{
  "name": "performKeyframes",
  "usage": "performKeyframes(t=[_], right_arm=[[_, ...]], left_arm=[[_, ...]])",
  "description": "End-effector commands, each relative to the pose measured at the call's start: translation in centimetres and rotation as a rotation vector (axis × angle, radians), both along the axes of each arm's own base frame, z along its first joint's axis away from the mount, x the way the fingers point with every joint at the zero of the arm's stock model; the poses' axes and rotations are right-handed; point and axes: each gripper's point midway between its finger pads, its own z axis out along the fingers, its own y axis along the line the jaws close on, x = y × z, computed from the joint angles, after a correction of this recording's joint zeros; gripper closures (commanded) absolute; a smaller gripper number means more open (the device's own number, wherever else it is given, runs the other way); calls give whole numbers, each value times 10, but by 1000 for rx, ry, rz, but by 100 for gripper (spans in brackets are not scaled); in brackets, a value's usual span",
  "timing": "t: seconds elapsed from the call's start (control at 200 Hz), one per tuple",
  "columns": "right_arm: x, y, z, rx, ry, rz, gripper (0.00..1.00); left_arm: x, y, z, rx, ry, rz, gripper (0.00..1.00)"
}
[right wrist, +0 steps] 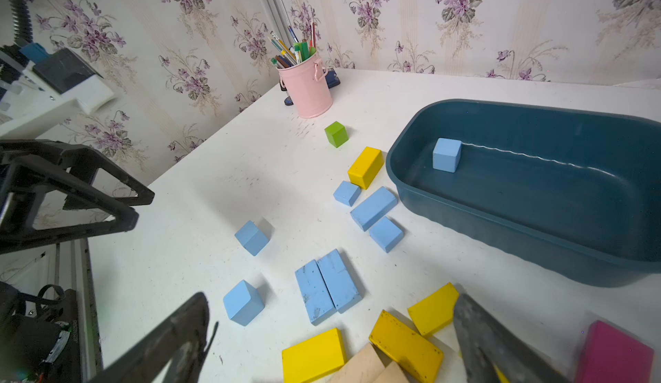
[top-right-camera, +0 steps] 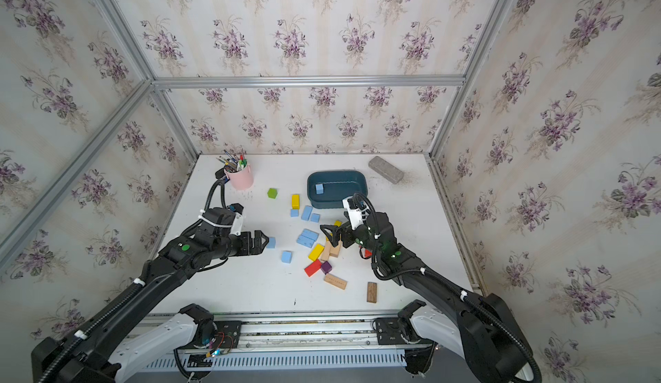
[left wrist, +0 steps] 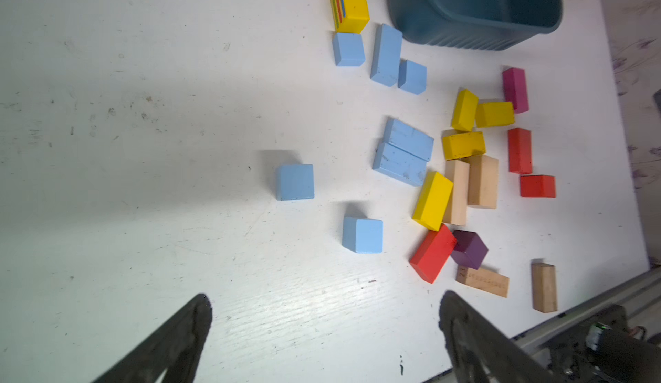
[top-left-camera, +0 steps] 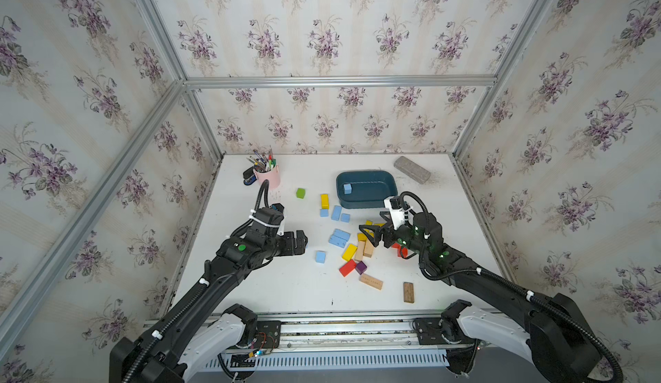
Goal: Pick out the blue building blocks
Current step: Pick up the building block from the center of the board.
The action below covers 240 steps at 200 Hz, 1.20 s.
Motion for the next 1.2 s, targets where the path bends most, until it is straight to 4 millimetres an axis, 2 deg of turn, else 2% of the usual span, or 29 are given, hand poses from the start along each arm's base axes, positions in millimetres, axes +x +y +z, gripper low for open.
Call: performKeyframes(t=[0.0,0.215,0.455,0.694,0.824,0.849,1.194], right_arm=[[-10,17,14,23,-67,112,0],[-32,43,6,-39,-86,259,0],[-56,63,4,-66,-137,356,0],[-64,61,11,-44,-198,358,0],[-63,57,14,-35,-223,326,0],[-62,56,15,-34,-228,318,0],[-64,52,20,-17,-264,304,0]], left_arm=[[9,17,-8,142,-6,85,1],[23,5,-26,226,43,80,1],[35,-17,-49,182,75,46,2],[43,-21,-66,206,93,36,9],[49,-17,-67,229,78,55,12],[48,-16,-77,246,103,54,13],[55,-16,-98,247,147,50,25]])
